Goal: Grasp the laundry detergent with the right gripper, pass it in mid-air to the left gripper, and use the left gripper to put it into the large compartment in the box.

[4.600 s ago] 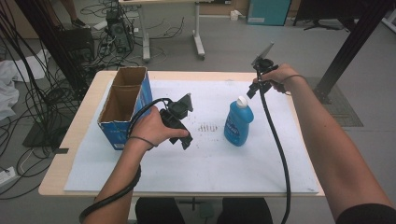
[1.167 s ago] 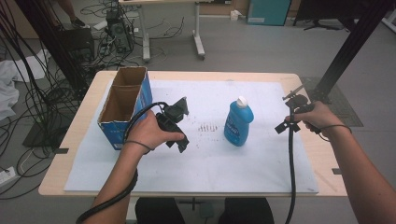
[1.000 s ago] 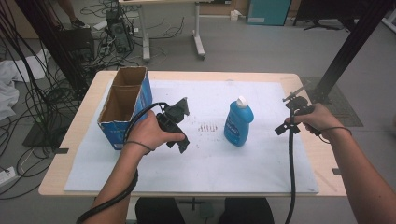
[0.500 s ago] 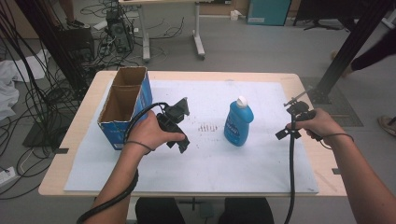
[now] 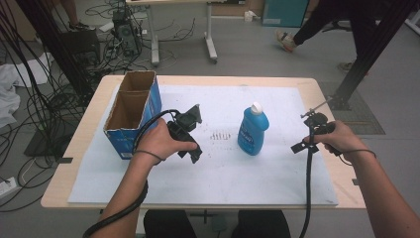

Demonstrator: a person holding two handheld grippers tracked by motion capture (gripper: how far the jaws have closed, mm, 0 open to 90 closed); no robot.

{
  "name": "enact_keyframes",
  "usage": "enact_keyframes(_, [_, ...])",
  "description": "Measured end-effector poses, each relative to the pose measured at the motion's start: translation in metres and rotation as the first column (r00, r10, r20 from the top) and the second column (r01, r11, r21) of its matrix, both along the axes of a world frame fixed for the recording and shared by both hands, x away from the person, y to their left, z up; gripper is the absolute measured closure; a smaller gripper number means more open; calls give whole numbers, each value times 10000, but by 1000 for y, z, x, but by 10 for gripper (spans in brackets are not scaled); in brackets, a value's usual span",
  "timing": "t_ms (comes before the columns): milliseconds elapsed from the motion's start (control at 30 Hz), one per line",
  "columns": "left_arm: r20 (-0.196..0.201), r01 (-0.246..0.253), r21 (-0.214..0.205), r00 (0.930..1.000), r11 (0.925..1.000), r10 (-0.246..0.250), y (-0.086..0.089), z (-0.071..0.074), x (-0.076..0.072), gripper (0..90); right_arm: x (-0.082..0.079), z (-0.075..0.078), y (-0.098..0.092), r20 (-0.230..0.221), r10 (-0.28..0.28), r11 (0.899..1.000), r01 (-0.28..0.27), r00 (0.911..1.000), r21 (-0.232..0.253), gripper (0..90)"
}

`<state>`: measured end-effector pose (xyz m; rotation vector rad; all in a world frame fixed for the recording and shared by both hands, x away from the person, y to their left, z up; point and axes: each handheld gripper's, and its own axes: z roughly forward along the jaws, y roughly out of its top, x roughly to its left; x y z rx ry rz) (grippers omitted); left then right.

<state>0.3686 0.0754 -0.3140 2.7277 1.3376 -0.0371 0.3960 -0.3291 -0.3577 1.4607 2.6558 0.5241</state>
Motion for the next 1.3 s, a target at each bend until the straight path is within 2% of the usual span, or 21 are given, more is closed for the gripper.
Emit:
enact_keyframes(700, [-8,-15,-4,10000,10000,15,1,0,-1,90,-13,-7,10,41,213,9997,-213,9998,86,65])
enact_keyframes(1300, [-68,52,18,10000,10000,-52,-2,-2,-2,90,-30,-13,23,314,382,9990,-389,9988,223,66])
